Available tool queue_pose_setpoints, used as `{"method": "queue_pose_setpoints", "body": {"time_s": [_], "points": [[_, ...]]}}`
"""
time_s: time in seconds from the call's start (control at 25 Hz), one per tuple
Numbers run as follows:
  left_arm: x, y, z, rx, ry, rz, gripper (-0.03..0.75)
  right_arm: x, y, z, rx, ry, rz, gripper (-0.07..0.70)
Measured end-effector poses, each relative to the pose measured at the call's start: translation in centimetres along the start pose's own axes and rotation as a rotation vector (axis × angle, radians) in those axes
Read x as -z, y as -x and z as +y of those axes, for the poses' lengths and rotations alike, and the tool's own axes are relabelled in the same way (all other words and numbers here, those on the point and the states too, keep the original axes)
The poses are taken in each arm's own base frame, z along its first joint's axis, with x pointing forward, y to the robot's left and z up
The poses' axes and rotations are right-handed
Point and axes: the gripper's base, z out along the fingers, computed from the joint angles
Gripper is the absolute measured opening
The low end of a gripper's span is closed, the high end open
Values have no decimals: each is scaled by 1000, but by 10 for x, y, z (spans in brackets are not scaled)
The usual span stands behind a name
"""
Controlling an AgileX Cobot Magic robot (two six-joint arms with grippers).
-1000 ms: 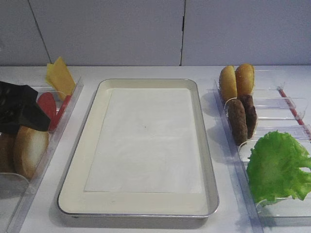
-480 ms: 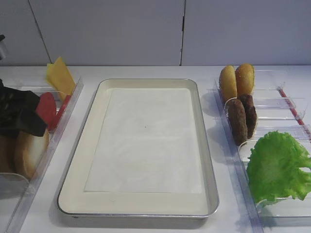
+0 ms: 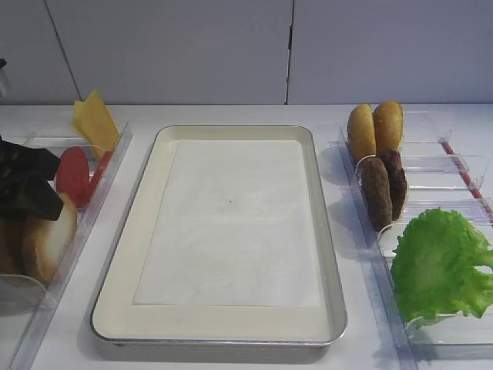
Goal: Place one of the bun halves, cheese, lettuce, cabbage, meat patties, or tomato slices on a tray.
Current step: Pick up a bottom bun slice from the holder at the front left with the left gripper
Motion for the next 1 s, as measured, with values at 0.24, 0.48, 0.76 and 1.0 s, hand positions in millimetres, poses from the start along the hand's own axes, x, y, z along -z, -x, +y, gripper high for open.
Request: {"method": "queue_pose_setpoints", "body": {"time_s": [0.24, 0.48, 0.76, 1.0], "points": [[0, 0, 0, -9, 8, 3, 228, 0, 0, 0, 0, 0, 0, 322], [0, 0, 1, -9, 10, 3, 155, 0, 0, 0, 0, 0, 0, 322], [0, 0, 1, -8, 12, 4, 153, 0, 0, 0, 0, 0, 0, 322], [-1, 0, -1, 11, -10, 0, 153, 0, 0, 0, 2, 0, 0, 322]]}}
